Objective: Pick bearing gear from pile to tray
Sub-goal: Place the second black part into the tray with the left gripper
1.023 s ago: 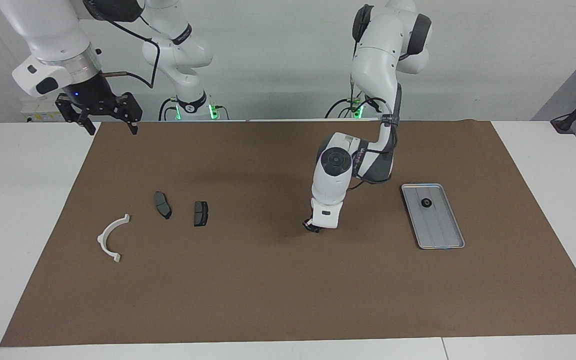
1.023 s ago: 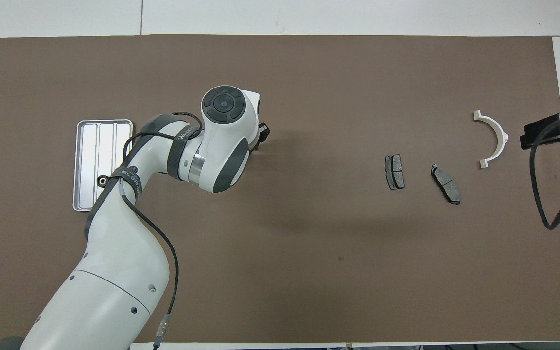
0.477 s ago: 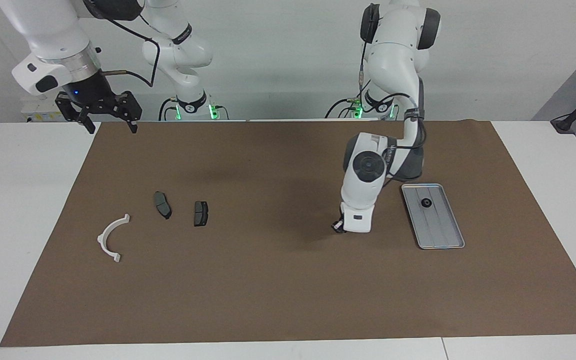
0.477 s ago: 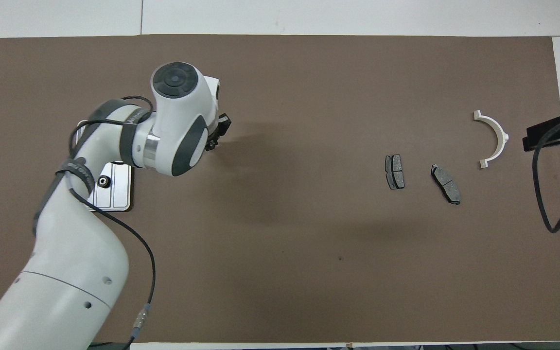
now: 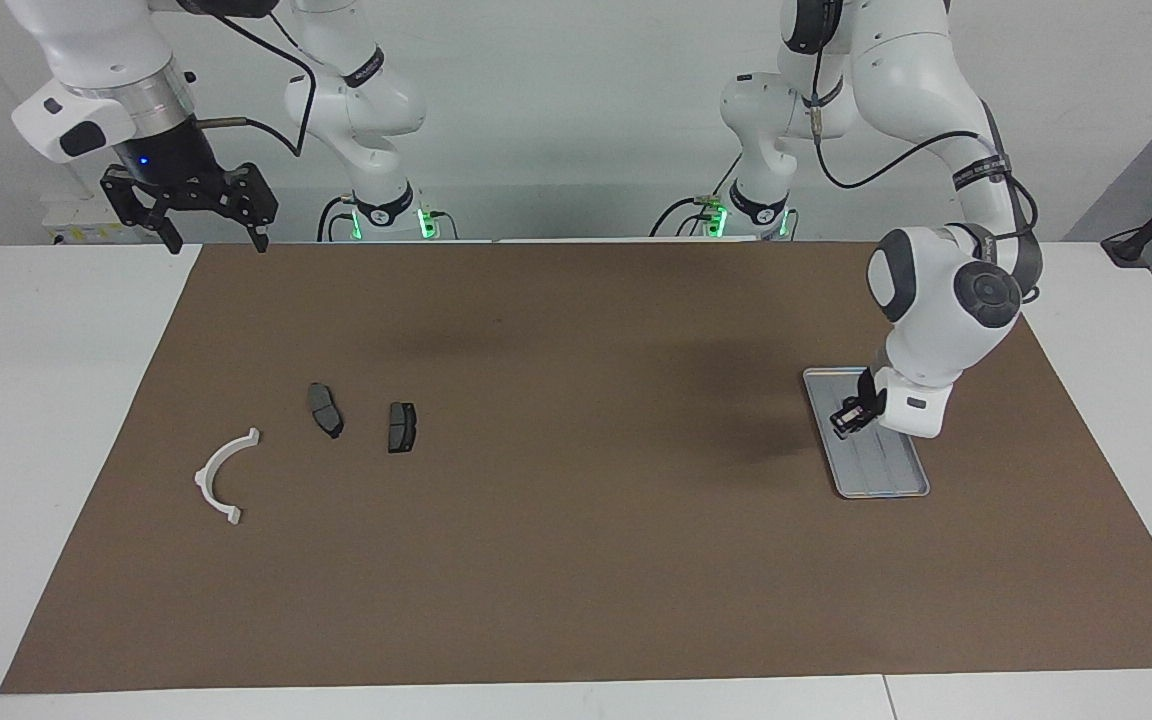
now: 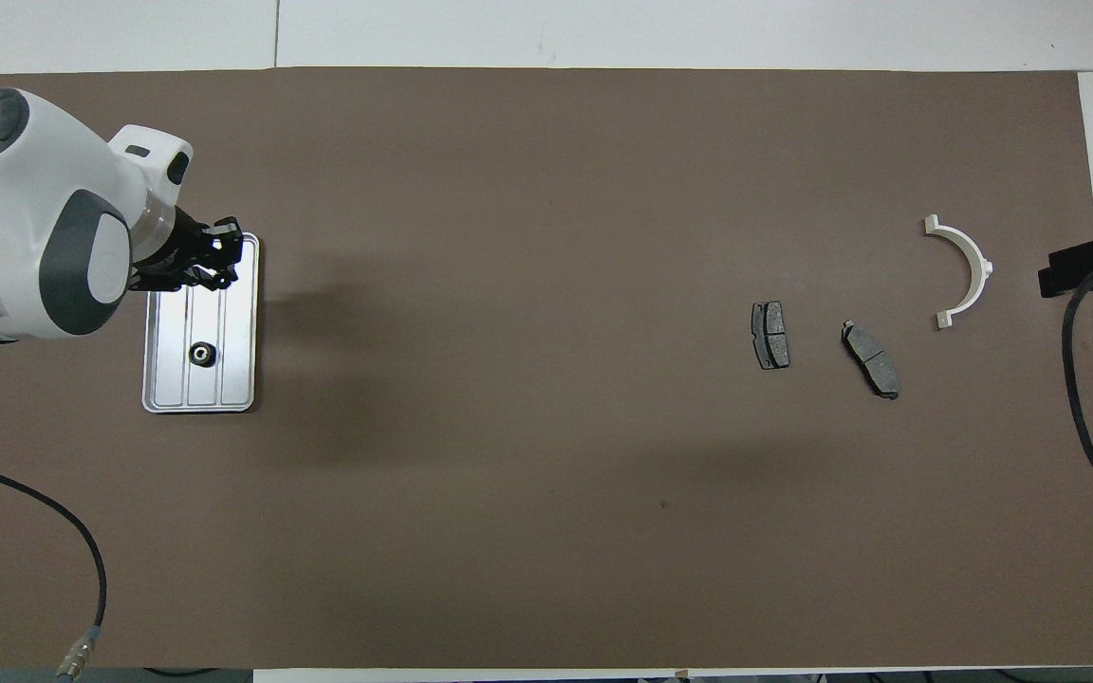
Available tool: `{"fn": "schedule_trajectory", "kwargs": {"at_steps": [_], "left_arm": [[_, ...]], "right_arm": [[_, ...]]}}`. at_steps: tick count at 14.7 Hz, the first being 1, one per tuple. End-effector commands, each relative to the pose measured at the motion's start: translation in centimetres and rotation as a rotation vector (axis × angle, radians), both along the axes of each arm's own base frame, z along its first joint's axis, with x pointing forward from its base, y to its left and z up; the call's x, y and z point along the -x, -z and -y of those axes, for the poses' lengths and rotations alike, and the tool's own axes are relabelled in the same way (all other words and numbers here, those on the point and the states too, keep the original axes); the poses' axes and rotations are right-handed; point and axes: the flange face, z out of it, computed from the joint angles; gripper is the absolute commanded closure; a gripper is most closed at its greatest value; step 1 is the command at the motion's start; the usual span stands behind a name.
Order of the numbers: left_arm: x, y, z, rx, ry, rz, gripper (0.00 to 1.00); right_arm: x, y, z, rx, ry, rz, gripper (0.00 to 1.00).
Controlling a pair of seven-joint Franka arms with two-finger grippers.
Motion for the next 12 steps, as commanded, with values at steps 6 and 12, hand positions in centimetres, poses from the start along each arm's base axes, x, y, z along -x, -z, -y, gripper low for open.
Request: {"fn": "schedule_trajectory", "kwargs": {"at_steps": [6, 12], "left_arm": [[1.9, 3.4, -3.4, 0.000, 0.040, 0.070, 0.96], [2.3, 4.9, -4.8, -0.003, 0.038, 0.085, 0.96]], "right_arm": [[0.4, 0.9, -0.1, -0.019, -0.027, -0.001, 0.00], [0.3, 1.0, -0.1, -0.015, -0.030, -0.002, 0.00]]}}
